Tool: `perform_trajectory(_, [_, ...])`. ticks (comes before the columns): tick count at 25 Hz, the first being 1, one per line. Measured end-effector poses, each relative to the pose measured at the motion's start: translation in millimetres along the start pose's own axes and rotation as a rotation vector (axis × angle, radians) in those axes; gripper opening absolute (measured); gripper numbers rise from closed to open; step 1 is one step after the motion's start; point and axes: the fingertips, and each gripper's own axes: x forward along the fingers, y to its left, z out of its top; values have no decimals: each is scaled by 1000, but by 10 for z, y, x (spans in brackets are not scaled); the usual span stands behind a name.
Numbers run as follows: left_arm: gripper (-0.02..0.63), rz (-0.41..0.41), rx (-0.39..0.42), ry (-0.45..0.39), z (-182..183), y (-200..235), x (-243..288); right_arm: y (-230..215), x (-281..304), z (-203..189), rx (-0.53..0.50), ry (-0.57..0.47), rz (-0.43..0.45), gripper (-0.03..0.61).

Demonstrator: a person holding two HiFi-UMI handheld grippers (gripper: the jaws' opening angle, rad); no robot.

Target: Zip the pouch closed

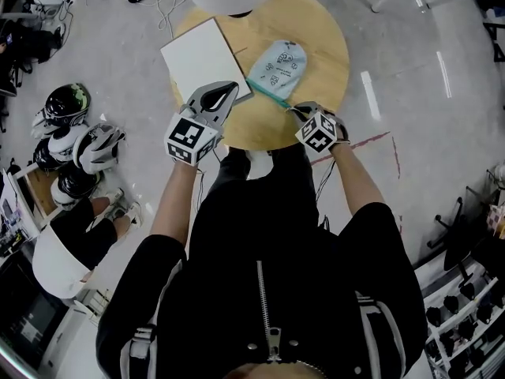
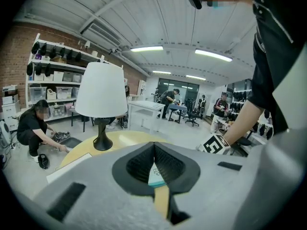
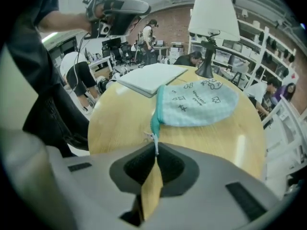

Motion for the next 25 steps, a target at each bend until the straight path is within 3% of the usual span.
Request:
perform_trajectory(5, [0, -22, 8, -11, -24, 27, -164, 106, -200, 256, 104, -67, 8, 17])
perform_trajectory(25, [0, -171, 137, -126, 436, -125, -458, 47, -1332, 1278, 369, -388, -192, 15])
